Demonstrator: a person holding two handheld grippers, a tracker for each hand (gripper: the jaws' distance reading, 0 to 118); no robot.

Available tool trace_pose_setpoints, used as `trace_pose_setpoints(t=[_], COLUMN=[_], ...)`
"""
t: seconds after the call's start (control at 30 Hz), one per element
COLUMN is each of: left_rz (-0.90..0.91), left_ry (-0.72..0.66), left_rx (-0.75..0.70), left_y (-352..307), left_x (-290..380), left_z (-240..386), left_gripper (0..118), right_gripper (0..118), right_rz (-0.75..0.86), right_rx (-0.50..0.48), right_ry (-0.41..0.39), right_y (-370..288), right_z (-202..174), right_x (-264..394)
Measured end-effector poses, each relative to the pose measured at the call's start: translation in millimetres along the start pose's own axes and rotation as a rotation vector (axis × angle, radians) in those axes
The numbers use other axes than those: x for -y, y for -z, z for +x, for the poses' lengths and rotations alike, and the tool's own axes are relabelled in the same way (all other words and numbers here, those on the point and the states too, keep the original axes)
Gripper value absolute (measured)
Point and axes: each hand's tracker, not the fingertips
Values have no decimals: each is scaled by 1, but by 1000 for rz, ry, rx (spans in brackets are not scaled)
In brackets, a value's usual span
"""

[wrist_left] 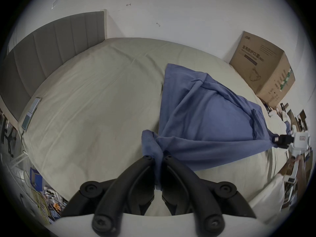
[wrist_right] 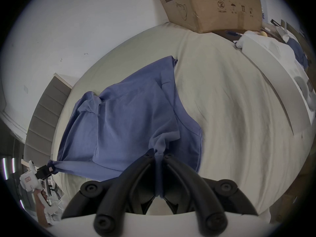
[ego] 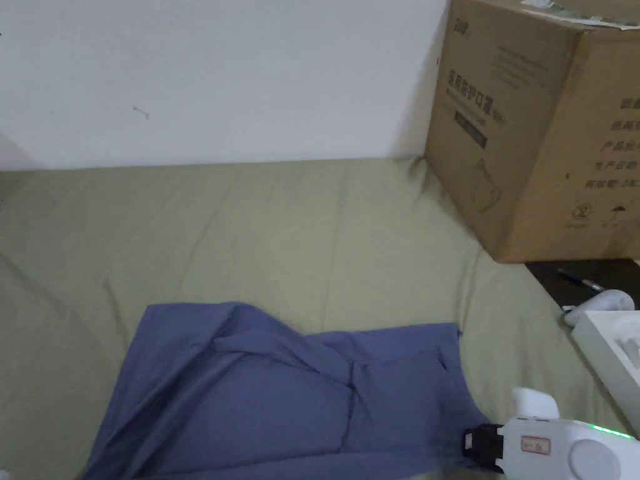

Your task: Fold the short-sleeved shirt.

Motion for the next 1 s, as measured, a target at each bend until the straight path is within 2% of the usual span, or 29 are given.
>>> trace_pose_setpoints(t=[0.07,0.17,0.27,0.43,0.47,0.5,0.53,0.57,0.6,0.63,0.7,0.77,0.83,0.87,0.9,0.93,0.97,1.0], left_rz=[2,-1,7,18,10,1,-2,-4,15,59,69,49,74,88,85,90,105,123], left_ry=[65,53,6,29,42,59,62,56,34,-6,-82,-120,-76,-51,-30,-25,-17,-9], left_rx=[-17,-23,-14,-20,-35,-85,-90,-81,-88,-72,45,63,62,61,66,67,74,79], left_y=[-8,-11,-17,-18,-17,-16,-19,-21,-26,-33,-51,-60,-69,-75,-80,-84,-90,-94], left_x=[9,19,28,29,30,31,31,32,35,36,33,30,30,29,28,28,29,30], left_z=[5,2,-7,-9,-7,-6,-2,-1,-1,-2,-5,-2,-2,3,7,10,13,16], left_gripper=[4,4,4,6,13,28,61,87,104,110,110,110,110,109,106,93,72,46], right_gripper=[5,5,5,5,9,19,42,62,83,93,92,92,90,85,72,50,32,17], right_rz=[2,2,-1,-5,-3,-13,-21,-20,-20,-8,34,53,95,115,140,157,164,203], right_rx=[17,25,16,7,12,39,66,67,73,77,70,56,19,-6,-25,-31,-21,6], right_ry=[-65,-82,-85,-51,-49,-61,-80,-91,-102,-106,-111,-98,-80,-75,-70,-76,-89,-100], right_y=[-7,-16,-25,-27,-27,-28,-29,-31,-35,-41,-57,-72,-87,-97,-105,-113,-121,-128], right_z=[-4,-7,-4,-1,-3,-5,-7,-6,-7,-7,-6,-5,-4,-5,-5,-6,-5,-5], right_x=[13,29,41,53,54,55,57,58,60,62,65,67,68,69,70,71,72,75])
